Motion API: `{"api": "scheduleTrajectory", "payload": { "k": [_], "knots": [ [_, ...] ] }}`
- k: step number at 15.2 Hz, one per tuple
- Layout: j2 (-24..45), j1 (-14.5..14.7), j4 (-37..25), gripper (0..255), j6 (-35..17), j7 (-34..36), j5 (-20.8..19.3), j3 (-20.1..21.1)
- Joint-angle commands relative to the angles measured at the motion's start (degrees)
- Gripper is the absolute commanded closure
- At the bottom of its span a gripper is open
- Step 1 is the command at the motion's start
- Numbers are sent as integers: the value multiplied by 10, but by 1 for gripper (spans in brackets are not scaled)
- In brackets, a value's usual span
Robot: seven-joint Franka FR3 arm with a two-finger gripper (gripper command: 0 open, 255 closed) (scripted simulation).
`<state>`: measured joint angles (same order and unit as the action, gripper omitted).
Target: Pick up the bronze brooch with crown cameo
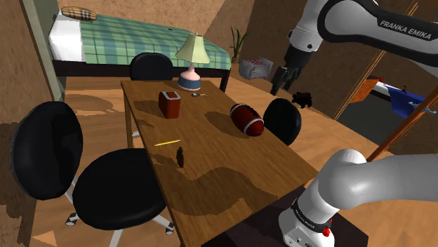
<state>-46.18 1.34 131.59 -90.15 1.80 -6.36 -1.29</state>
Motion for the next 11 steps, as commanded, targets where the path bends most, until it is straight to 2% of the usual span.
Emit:
{"api": "scheduleTrajectory", "payload": {
  "k": [1, 11],
  "knots": [
    [0, 0, 0, 0, 0, 0, 0, 0],
    [50, 23, 99, 0, -151, 132, 57, 93]
  ]
}}
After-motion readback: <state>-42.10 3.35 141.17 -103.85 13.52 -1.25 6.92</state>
